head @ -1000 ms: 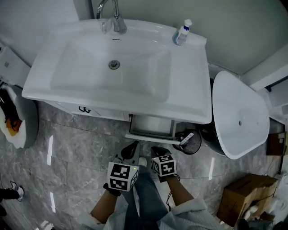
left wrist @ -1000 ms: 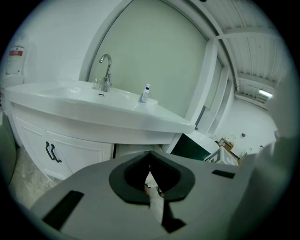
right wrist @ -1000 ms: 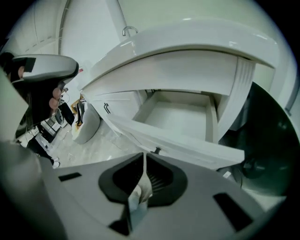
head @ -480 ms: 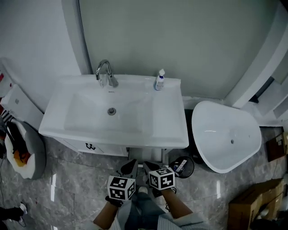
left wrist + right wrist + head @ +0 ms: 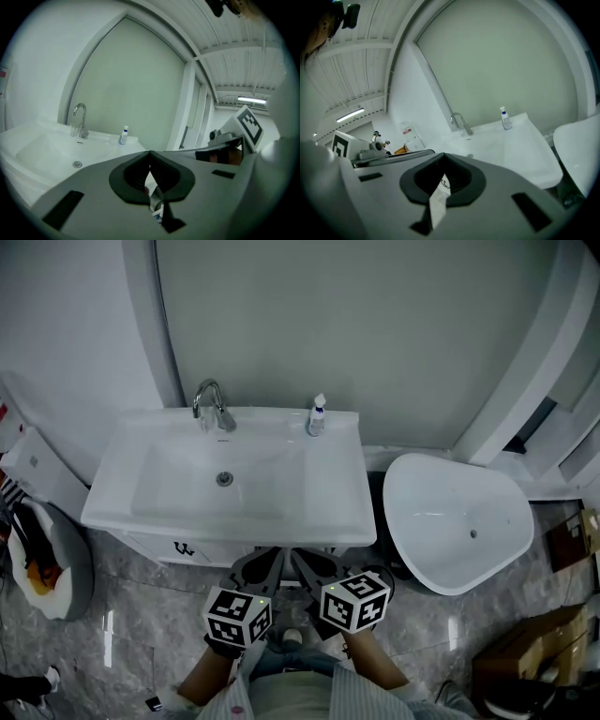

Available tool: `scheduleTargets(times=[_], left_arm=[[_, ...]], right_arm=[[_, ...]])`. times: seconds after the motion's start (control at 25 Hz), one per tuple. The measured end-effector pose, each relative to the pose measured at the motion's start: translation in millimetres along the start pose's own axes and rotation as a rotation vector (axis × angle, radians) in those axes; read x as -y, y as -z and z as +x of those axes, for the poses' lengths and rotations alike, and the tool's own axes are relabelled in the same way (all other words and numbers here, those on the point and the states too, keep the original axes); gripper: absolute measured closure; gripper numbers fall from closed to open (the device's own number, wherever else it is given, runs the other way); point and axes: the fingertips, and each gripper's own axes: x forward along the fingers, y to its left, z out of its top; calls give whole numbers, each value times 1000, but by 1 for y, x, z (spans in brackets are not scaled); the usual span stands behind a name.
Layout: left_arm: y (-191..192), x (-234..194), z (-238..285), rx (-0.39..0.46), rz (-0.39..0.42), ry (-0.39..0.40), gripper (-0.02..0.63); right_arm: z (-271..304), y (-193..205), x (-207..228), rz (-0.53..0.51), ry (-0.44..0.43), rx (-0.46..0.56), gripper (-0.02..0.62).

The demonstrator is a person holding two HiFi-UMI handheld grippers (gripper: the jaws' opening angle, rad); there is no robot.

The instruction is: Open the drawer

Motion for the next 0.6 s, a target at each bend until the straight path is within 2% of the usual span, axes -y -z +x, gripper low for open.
scheduleTargets(times=[0.32,0.6], left_arm=[[-41,22,-18,78,24,58,589],[-53,25,-29,78,30,91,589]], right_arm=[[-29,-45,-29,-42,-55,114,586],[-34,-52,-44,-65,-68,124,588]])
